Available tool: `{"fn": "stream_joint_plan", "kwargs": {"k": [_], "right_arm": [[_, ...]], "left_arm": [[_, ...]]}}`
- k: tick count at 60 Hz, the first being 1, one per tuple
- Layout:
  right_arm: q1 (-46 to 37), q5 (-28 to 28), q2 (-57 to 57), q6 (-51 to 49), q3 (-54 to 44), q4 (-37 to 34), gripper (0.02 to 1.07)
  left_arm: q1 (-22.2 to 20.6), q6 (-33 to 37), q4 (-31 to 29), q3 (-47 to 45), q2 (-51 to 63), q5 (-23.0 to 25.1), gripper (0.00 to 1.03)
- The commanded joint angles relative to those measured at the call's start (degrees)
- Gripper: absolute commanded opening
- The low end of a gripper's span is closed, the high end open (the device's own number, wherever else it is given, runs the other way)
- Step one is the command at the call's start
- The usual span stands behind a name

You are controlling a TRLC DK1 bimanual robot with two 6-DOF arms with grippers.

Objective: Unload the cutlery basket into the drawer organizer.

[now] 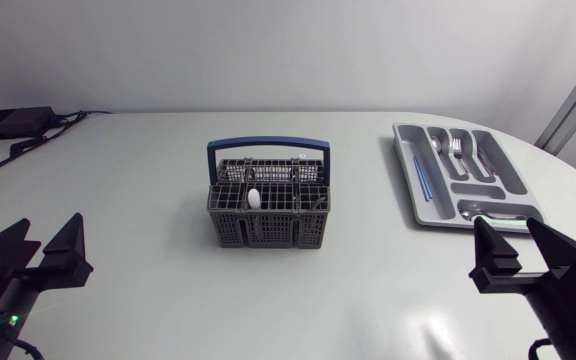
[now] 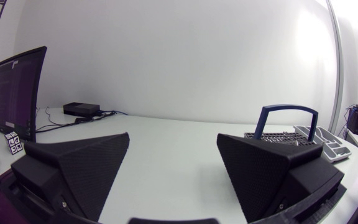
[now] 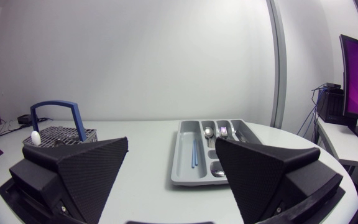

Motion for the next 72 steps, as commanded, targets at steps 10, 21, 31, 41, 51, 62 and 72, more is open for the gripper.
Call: {"fn": "stream_joint_plan", "kwargs": {"k": [10,21,31,41,51,62,72], "right_arm": [[1.0,0.6,0.0,0.0,1.4,1.5,1.02],[1.2,0.7,2.4,-0.2,2.9,2.6,1.02],[1.2,0.8,8.8,-0.3,6.0,4.8,1.02],[2.2,1.9,18.1,-0.4,11.0,6.9,1.02],[5.8,5.6,27.0,-0.6,17.0,6.9,1.02],[11.2,11.1,34.2,-0.7,23.2,3.3,1.02],[12.9,12.9,41.8,-0.9,31.2,-5.3,1.02]], "left_arm": [[-0.5,0.8,-0.1,6.4,2.1,-0.3,0.99],[-0.5,0.7,0.0,10.3,8.2,-0.7,0.99],[-0.6,0.6,-0.3,15.0,16.1,-1.3,0.99],[-2.4,-1.4,-4.5,21.9,23.7,-1.6,0.98],[-6.8,-2.7,-10.7,28.7,31.1,-4.8,0.96],[-14.0,-3.8,-17.5,34.7,38.2,-4.7,0.96],[-15.3,-1.1,-21.2,38.6,41.6,-0.4,0.96]]}}
